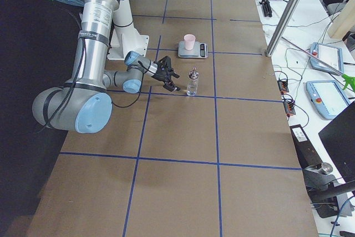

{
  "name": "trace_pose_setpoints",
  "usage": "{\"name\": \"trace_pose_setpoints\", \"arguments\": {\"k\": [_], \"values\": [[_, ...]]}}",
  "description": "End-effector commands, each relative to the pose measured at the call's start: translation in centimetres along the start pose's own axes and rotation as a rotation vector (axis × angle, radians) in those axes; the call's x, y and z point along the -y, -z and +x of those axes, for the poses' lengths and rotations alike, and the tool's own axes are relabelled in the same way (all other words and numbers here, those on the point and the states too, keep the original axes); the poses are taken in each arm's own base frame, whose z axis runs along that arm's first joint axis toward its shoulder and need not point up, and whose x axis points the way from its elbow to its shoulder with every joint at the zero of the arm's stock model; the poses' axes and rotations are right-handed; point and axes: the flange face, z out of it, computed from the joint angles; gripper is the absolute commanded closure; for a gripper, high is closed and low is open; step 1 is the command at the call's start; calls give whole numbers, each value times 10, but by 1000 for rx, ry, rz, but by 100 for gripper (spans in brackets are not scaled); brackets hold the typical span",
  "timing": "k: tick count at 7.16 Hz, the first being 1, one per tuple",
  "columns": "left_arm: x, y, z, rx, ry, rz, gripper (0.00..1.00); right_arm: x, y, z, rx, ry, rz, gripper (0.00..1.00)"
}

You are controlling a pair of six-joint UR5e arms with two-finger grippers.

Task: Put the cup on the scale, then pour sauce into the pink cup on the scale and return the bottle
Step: 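Grasp the glass bottle body with the right gripper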

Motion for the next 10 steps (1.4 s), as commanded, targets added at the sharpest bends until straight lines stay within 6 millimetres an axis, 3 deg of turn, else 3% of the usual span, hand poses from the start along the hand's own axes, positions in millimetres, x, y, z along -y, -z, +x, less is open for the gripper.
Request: {"name": "trace_pose_setpoints", "arguments": {"k": [1, 5, 6, 10], "values": [[-24, -7, -28, 14, -35, 10, 0, -11, -11, -2, 14, 31, 34, 0], [-28, -8, -38, 19, -33, 26, 0, -20, -31, -17, 12, 89, 47, 0], [-28, -10, -38, 19, -30, 24, 0, -17, -37, -12, -4, 100, 55, 0], [-28, -3, -41, 23, -25, 35, 0, 1, -67, -26, -29, 117, 99, 0]]}}
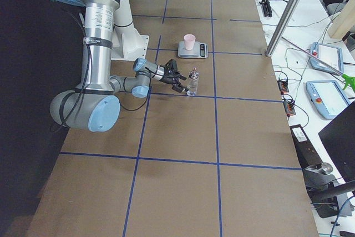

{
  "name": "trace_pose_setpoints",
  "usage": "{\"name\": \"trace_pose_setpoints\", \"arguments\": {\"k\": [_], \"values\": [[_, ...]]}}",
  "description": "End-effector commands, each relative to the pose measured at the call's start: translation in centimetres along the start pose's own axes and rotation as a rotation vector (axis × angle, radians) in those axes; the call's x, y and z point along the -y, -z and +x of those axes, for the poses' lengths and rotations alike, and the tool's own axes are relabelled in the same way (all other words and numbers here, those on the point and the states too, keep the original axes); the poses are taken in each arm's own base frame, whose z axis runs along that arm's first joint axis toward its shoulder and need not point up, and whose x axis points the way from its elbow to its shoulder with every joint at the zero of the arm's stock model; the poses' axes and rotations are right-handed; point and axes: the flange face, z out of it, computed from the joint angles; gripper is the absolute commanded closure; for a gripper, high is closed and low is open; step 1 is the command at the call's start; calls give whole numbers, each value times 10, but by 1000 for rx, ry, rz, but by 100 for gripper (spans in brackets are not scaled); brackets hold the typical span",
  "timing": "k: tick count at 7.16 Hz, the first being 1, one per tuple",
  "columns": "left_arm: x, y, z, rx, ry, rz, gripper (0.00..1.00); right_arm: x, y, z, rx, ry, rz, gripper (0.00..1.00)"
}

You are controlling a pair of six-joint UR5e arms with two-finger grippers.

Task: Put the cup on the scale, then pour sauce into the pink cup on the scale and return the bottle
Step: 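Grasp the glass bottle body with the right gripper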

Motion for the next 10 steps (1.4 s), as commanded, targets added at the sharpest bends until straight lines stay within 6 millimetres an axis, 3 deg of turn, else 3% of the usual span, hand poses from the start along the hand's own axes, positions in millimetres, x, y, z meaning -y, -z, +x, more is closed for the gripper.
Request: {"name": "trace_pose_setpoints", "arguments": {"k": [1, 3, 5, 6, 8, 9, 10], "values": [[1, 1, -1, 1, 1, 2, 0, 8, -19, -8, -14, -3, 21, 0], [2, 2, 0, 2, 1, 5, 0, 16, -27, -4, -18, -11, 11, 0], [2, 3, -1, 4, 5, 6, 0, 20, -36, -13, -18, -7, 22, 0], [1, 3, -2, 4, 7, 5, 0, 20, -37, -17, -15, -10, 23, 5], [3, 5, -1, 3, 17, 7, 0, 27, -40, -21, -14, -21, 33, 31], [4, 6, -1, 3, 18, 9, 0, 30, -42, -18, -19, -24, 37, 62], [5, 6, -1, 3, 17, 10, 0, 35, -42, -18, -10, -35, 31, 100]]}}
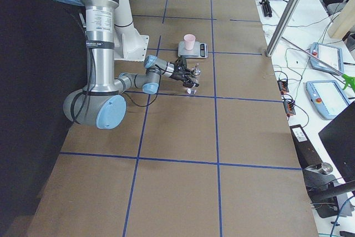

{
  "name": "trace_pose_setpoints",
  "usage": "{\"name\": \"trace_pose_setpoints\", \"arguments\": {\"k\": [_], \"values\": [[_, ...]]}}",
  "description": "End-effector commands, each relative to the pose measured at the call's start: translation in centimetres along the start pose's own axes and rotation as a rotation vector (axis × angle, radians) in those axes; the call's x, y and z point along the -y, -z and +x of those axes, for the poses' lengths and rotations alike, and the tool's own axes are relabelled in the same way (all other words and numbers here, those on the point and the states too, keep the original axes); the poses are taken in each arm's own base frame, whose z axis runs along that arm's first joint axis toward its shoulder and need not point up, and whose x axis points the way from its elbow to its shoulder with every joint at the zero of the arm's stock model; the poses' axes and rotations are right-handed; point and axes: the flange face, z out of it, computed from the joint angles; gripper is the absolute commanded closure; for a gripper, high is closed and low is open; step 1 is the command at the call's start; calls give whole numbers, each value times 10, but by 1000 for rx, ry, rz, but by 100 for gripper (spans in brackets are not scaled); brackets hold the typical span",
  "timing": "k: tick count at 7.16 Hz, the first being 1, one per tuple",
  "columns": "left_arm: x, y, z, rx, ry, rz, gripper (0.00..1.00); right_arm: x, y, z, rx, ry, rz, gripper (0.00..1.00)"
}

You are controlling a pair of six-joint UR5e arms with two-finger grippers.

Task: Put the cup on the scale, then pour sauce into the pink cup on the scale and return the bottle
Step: 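Lift the bottle with the right gripper and carry it toward the scale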

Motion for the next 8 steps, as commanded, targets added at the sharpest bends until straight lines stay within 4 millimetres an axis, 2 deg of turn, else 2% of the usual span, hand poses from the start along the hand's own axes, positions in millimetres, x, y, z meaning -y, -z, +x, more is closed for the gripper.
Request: {"name": "trace_pose_setpoints", "arguments": {"k": [1, 2, 3, 4, 5, 6, 7, 8], "values": [[1, 2, -1, 1, 3, 2, 0, 26, -1, 0, 29, -16, -22, 100], [1, 3, -1, 2, 4, 4, 0, 48, -2, 7, 31, 36, -22, 100], [1, 3, -2, 2, 0, 5, 0, 73, 5, 5, 3, 98, -28, 100], [0, 3, -5, 5, -1, 4, 0, 95, 18, -6, 9, 138, -51, 100], [0, 2, -6, 6, -1, 2, 0, 122, 20, -32, 3, 138, -40, 100], [-3, -1, -8, 8, 4, -5, 0, 139, 19, -54, -19, 146, -24, 100], [-5, 3, -14, 15, 11, 1, 0, 153, 11, -74, -68, 188, -14, 100], [-7, 8, -26, 25, -36, 5, 0, 161, 15, -83, -69, 218, 6, 100]]}}
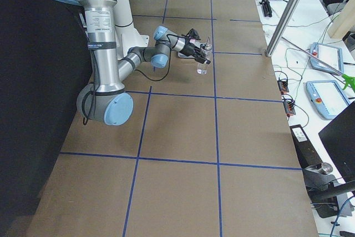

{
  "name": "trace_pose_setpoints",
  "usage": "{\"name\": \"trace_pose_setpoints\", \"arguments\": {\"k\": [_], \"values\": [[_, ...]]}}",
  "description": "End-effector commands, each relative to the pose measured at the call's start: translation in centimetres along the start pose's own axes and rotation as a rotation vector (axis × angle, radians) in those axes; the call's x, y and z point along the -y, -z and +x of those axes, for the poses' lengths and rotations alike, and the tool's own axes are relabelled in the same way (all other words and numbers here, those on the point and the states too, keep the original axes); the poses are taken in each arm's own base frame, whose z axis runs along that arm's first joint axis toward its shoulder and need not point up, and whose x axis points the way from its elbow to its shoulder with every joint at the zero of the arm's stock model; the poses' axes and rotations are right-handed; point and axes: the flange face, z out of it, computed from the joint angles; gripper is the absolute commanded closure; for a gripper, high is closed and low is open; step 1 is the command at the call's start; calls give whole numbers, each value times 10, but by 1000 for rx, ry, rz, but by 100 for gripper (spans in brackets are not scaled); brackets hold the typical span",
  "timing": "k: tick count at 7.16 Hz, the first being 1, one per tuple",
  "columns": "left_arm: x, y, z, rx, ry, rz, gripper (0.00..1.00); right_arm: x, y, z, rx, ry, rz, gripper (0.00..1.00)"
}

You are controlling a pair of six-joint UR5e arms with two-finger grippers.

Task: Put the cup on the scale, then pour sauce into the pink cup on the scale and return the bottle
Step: 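Lift the bottle with the right gripper and carry it toward the scale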

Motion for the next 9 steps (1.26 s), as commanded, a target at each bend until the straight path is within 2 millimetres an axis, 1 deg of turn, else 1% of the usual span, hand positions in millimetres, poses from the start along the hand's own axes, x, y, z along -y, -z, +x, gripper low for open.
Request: {"name": "trace_pose_setpoints", "arguments": {"k": [1, 2, 3, 4, 5, 6, 7, 8, 9], "values": [[-6, 12, -34, 29, -120, 12, 0, 10, 6, -20, -61, 211, 60, 100], [-20, 17, -66, 52, -179, 3, 0, 2, 15, -36, -84, 343, 95, 100], [-44, 13, -107, 61, -223, -19, 0, -5, 19, -42, -104, 378, 113, 100], [-58, 15, -134, 65, -187, -27, 0, -9, 24, -48, -121, 468, 126, 100], [-83, -10, -168, 21, -98, -73, 0, -5, 27, -49, -120, 515, 131, 100], [-99, -46, -192, -70, -26, -111, 0, -6, 29, -49, -127, 568, 132, 100], [-94, -58, -199, -100, -51, -60, 0, -14, 39, -60, -181, 616, 178, 100], [-96, -65, -204, -88, -82, -31, 0, -25, 49, -79, -215, 679, 192, 100], [-102, -73, -209, -89, -91, -36, 0, -29, 58, -100, -219, 704, 202, 100]]}}
